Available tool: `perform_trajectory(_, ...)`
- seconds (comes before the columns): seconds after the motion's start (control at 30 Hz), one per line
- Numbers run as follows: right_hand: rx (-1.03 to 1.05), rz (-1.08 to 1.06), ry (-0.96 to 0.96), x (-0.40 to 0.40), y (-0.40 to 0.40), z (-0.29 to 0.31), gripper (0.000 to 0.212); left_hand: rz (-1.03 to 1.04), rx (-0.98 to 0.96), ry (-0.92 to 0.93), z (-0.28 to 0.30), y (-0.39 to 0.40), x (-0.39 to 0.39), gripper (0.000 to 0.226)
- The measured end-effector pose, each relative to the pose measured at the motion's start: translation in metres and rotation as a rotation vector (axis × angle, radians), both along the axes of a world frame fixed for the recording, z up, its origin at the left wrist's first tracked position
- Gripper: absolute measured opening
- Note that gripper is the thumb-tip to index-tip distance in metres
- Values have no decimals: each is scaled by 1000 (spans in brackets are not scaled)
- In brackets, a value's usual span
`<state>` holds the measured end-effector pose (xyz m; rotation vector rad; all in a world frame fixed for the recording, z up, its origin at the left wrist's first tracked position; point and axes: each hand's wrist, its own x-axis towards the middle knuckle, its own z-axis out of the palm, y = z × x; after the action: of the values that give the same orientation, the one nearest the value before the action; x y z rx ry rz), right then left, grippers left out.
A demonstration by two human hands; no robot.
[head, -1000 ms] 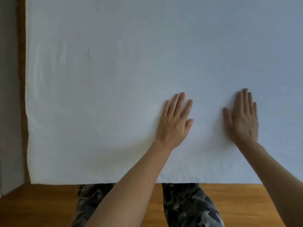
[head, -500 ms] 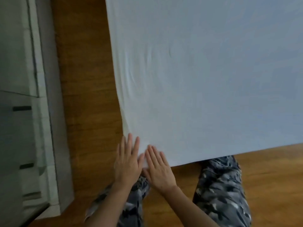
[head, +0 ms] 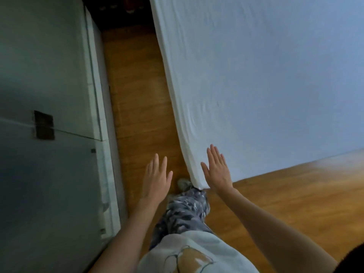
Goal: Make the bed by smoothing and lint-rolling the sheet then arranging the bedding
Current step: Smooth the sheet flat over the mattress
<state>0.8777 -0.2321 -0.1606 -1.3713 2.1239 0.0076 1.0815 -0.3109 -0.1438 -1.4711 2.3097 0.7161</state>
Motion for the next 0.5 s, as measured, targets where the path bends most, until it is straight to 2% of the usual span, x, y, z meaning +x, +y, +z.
perform_trajectory(0.23,-64,-154,55,-45,-40,-9,72,-144,-62,130,18,-95,-59,60)
perform_trajectory(0.37,-31,-285,67,-66,-75,-41,65,-323,-10,76,3,-160,-92,59)
perform_trajectory(0.5,-37,-456,34,-79,-123,-71,74,-599,2,-32,-7,-238,-135,60)
